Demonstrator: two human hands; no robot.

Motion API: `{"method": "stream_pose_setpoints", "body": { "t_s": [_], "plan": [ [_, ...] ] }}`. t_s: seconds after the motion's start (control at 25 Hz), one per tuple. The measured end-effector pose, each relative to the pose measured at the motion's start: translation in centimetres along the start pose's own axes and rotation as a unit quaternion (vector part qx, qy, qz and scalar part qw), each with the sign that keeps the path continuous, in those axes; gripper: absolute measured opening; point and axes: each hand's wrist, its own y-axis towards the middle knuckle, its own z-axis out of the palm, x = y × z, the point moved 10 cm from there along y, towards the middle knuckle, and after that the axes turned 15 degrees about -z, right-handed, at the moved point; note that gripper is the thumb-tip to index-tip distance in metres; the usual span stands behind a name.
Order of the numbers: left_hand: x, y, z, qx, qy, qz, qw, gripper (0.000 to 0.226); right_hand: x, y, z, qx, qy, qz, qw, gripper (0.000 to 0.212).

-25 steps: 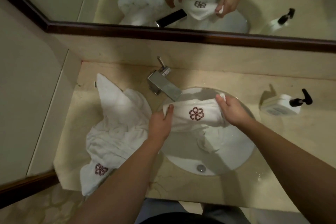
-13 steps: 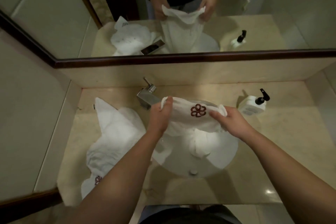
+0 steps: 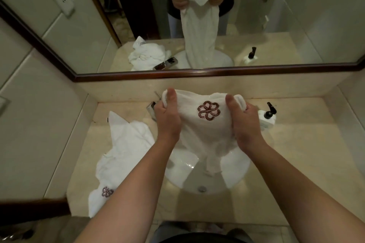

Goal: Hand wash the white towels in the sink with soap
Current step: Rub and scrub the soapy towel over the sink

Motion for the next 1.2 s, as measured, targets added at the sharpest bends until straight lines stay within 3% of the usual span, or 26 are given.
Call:
{"method": "stream_pose_setpoints", "body": {
  "t_s": [0.16,0.24,0.36,0.48,0.6,0.68,0.76,0.8,0.88,0.92,1.0,1.08,1.2],
  "plan": [
    [-0.1,0.2,0.7,0.041,0.009,-0.026,0.999,0.046,0.7,-0.7,1.1,-0.041,0.022,0.029,0.998,0.032],
    [1.3,-0.1,1.8,0.086,0.011,-0.074,0.993,0.040,0.2,-1.5,2.6,-0.049,-0.011,0.040,0.998,0.032],
    [3.5,-0.6,3.0,0.129,0.032,-0.148,0.980,0.049,-0.3,-2.8,5.7,-0.056,-0.085,0.007,0.995,0.040],
    [5.2,-0.7,3.3,0.135,0.073,-0.186,0.970,0.047,-1.8,-1.9,6.6,-0.107,-0.149,0.015,0.983,0.049],
    [5.7,0.9,1.9,0.108,0.059,-0.215,0.969,0.043,-3.5,-1.7,7.4,-0.163,-0.123,0.037,0.978,0.044],
    [6.1,2.8,0.2,0.074,0.042,-0.247,0.965,0.045,-3.5,-2.5,10.0,-0.126,-0.106,0.015,0.986,0.043],
    [5.9,3.3,-0.2,0.097,0.027,-0.259,0.961,0.044,-2.5,-2.5,11.8,-0.079,-0.145,-0.027,0.986,0.045],
    [5.4,3.2,0.2,0.135,0.046,-0.238,0.961,0.042,-1.9,-1.8,11.4,-0.094,-0.175,-0.030,0.980,0.047],
    [4.4,2.7,0.5,0.183,0.095,-0.178,0.962,0.041,-1.4,-0.5,8.5,-0.206,-0.162,0.004,0.965,0.052],
    [4.1,3.2,-0.3,0.168,0.091,-0.166,0.967,0.041,-1.5,-0.2,7.2,-0.258,-0.125,0.015,0.958,0.051],
    [3.5,4.6,-2.2,0.108,0.045,-0.179,0.977,0.038,-0.9,-0.6,6.1,-0.293,-0.078,0.006,0.953,0.042],
    [2.9,5.2,-2.8,0.082,0.003,-0.199,0.976,0.039,-0.3,-1.7,7.4,-0.247,-0.080,-0.017,0.965,0.045],
    [1.6,3.5,-0.4,0.145,0.050,-0.155,0.976,0.050,0.9,-2.6,10.9,-0.109,-0.144,-0.052,0.982,0.057]
  ]
}}
